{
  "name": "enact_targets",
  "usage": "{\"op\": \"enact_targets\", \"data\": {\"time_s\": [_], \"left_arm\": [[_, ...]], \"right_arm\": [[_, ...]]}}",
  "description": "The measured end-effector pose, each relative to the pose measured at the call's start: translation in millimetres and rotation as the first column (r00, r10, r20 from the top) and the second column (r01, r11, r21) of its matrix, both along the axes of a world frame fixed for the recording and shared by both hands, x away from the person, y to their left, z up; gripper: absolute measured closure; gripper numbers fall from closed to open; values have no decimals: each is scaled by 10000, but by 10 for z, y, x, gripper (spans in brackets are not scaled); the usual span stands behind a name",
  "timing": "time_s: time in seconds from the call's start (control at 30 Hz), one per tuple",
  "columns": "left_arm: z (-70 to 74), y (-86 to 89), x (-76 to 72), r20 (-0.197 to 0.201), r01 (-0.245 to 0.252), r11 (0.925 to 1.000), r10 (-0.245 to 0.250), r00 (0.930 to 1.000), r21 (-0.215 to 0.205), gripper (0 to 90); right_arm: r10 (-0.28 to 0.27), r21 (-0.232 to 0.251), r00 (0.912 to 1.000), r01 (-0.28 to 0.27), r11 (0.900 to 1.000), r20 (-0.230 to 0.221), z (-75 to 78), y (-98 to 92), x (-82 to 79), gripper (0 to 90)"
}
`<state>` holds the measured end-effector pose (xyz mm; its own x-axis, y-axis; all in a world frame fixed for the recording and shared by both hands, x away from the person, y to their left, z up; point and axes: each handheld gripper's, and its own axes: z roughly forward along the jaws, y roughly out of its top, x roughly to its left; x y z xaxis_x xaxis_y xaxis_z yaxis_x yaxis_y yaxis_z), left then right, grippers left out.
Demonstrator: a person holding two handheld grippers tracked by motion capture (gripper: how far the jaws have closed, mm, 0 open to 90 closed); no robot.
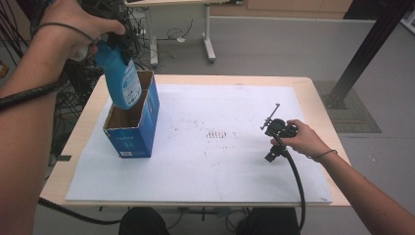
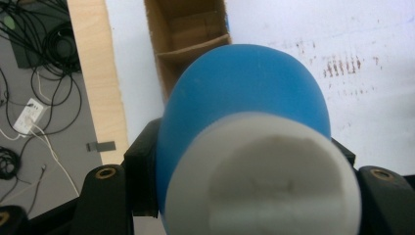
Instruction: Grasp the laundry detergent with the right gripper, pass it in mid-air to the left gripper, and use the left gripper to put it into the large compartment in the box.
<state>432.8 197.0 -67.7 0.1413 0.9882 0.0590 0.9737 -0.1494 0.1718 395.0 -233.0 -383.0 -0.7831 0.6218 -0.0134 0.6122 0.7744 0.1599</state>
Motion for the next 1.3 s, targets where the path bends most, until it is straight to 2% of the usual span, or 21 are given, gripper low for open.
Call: {"op": "enact_targets", "data": {"time_s": [0.2, 0.5, 0.63, 0.97, 1.3], "left_arm": [[-37, 91, 31, 0, -406, 9990, 406, 9992, -193, 373], [-187, 114, 87, -208, -808, 9964, 803, 9966, -241, 373], [-277, 133, 125, -250, -918, 9952, 909, 9955, -344, 373], [-526, 209, 192, -433, -1291, 9913, 1280, 9908, -255, 373], [-771, 211, 228, -571, -1305, 9914, 1297, 9899, -111, 373]], "right_arm": [[-2, 42, 10000, 3, 10000, -67, -17, 9, -1, 66], [-38, 42, 10000, 38, 10000, -18, -8, -6, -2, 66], [-47, 79, 10000, 47, 10000, -37, -13, -9, -4, 66], [-72, 147, 9999, 74, 9999, -109, -38, -8, -19, 67], [-99, 173, 9999, 101, 9998, -102, -50, -6, -5, 69]]}}
